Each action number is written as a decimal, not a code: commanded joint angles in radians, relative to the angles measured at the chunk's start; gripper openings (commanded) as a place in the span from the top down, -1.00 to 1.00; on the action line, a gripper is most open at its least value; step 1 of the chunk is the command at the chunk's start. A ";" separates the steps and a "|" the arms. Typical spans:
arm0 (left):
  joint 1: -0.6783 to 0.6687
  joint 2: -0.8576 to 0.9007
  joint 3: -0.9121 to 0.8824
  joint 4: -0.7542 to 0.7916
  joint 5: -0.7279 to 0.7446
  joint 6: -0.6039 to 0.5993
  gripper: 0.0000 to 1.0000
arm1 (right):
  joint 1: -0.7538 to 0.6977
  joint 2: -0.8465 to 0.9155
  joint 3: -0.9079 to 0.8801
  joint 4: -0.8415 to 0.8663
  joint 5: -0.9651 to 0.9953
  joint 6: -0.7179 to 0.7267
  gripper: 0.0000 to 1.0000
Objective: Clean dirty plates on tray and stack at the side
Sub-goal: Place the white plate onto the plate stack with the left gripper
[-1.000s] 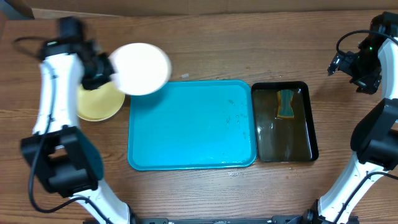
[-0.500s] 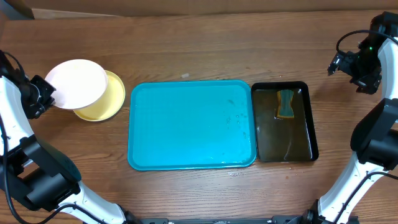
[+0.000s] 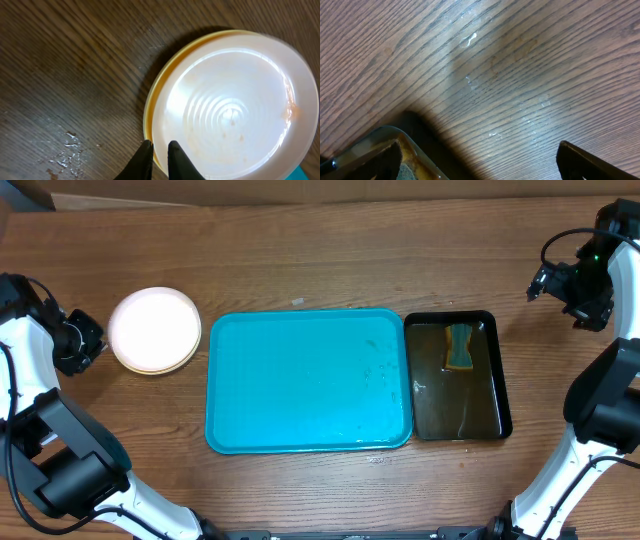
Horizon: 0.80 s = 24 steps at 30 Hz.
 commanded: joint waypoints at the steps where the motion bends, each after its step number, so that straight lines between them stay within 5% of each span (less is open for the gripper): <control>1: -0.008 0.008 -0.019 0.011 0.050 -0.010 0.54 | -0.005 -0.014 0.016 0.004 0.000 0.003 -1.00; 6: -0.009 0.008 -0.020 0.004 0.131 0.042 -0.30 | -0.005 -0.014 0.016 0.004 0.000 0.003 -1.00; 10: -0.035 0.008 -0.020 -0.009 0.333 0.198 -0.57 | -0.005 -0.014 0.016 0.004 0.000 0.003 -1.00; 15: -0.098 0.008 -0.020 -0.014 0.335 0.212 -0.95 | -0.005 -0.014 0.016 0.004 0.000 0.004 -1.00; 24: -0.185 0.008 -0.020 -0.017 0.244 0.212 -1.00 | -0.005 -0.014 0.016 0.004 0.000 0.003 -1.00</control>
